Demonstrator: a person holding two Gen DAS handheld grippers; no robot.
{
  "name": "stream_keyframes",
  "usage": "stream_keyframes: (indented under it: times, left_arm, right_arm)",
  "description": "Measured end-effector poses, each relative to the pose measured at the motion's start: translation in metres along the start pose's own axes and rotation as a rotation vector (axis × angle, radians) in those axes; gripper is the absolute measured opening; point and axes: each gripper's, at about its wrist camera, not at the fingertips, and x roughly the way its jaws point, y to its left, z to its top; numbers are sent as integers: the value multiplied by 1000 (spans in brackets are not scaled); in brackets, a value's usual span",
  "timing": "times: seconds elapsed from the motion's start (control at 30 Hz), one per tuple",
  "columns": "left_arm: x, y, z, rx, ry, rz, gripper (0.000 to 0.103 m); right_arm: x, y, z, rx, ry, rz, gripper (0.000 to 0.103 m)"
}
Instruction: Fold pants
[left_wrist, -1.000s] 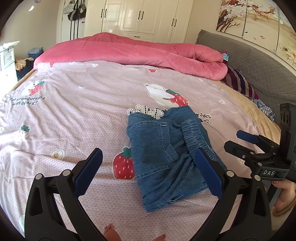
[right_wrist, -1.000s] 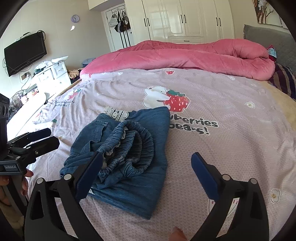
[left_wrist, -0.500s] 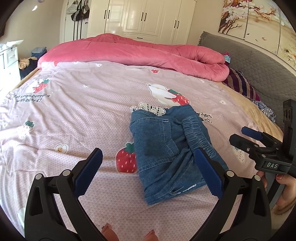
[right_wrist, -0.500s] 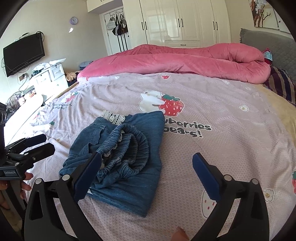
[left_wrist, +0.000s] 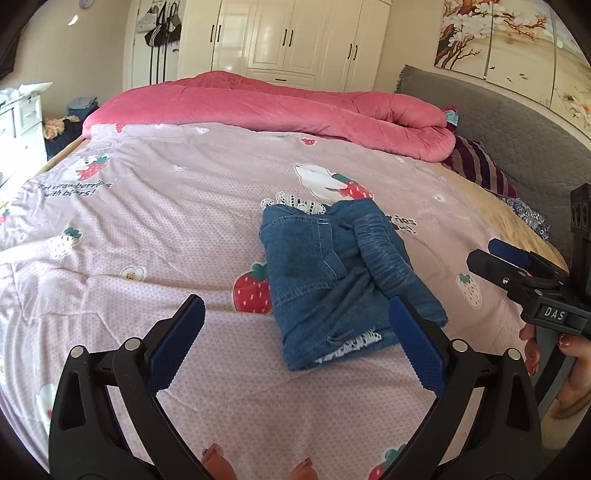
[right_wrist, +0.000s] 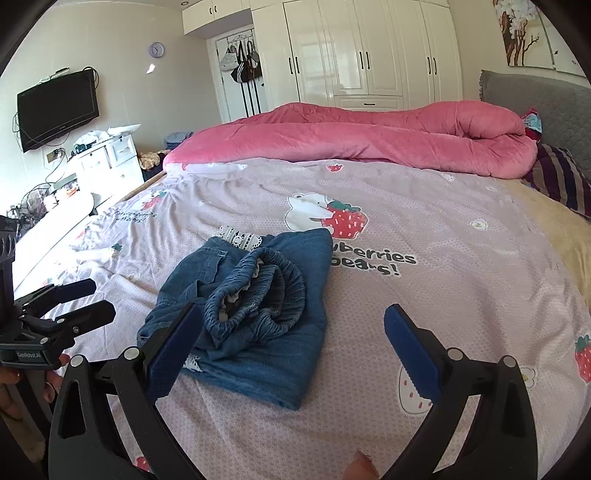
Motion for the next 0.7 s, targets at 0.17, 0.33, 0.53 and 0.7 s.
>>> stream_keyframes:
  times: [0.17, 0.33, 0.53, 0.7]
  left_arm:
    - [-9, -7, -12, 14, -6, 7, 93]
    - [-14, -10, -21, 19, -6, 9, 93]
    - [-19, -10, -31, 22, 1, 14, 94]
    - [-23, -10, -38, 16, 9, 14, 93]
  right_arm:
    - [-10, 3, -9, -5, -6, 1, 98]
    - [-20, 7, -16, -6, -14, 2, 98]
    - [-29, 11, -25, -7, -14, 8, 98]
    - [-36, 15, -32, -14, -13, 12, 98]
